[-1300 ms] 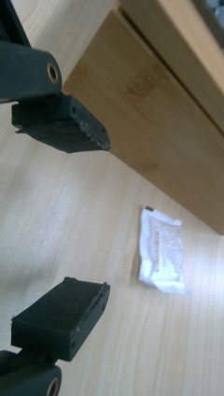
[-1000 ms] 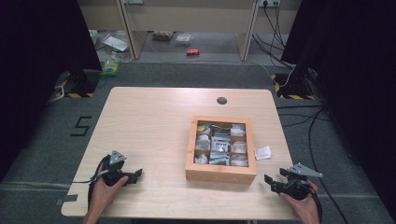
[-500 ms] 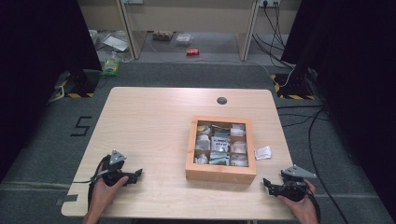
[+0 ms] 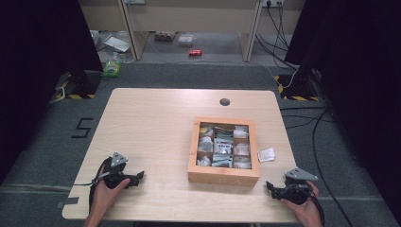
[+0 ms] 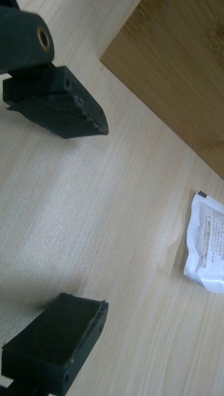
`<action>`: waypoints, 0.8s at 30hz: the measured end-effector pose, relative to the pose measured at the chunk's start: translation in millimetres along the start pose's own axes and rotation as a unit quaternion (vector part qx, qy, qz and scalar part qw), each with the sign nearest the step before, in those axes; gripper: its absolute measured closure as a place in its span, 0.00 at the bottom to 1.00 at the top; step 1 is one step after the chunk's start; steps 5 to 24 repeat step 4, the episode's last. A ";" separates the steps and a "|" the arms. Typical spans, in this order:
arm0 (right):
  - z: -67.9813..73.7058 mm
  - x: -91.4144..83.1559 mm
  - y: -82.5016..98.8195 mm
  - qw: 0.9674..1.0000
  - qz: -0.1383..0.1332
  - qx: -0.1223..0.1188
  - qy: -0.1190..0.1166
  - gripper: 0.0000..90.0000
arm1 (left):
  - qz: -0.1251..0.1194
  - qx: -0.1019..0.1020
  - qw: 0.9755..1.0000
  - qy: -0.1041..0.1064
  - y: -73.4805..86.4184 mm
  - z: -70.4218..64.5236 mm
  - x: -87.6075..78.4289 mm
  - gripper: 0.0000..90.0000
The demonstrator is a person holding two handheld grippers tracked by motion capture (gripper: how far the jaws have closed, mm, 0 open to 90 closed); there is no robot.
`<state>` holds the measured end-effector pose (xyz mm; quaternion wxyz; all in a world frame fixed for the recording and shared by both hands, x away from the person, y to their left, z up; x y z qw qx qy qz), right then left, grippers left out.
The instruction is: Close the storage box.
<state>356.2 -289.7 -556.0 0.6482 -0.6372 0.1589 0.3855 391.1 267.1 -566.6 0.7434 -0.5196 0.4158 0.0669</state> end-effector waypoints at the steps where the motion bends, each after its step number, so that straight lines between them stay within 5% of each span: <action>1: 0.0 0.0 0.0 1.000 0.000 0.000 0.000 0.15 | 0.000 0.000 1.000 0.000 0.0 0.0 0.0 0.00; 24: -0.1 0.1 0.0 1.000 0.000 -0.001 0.000 0.15 | 0.000 0.000 1.000 0.000 0.0 0.0 0.0 0.00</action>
Point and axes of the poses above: each handheld gripper's, and its own axes: x roughly forward along the jaws, y roughly out of its underside, z roughly to its left, the point moved 6 cm from there along x, roughly forward along the jaws, and after that the axes turned 11 degrees about x, right-handed, at the moved point
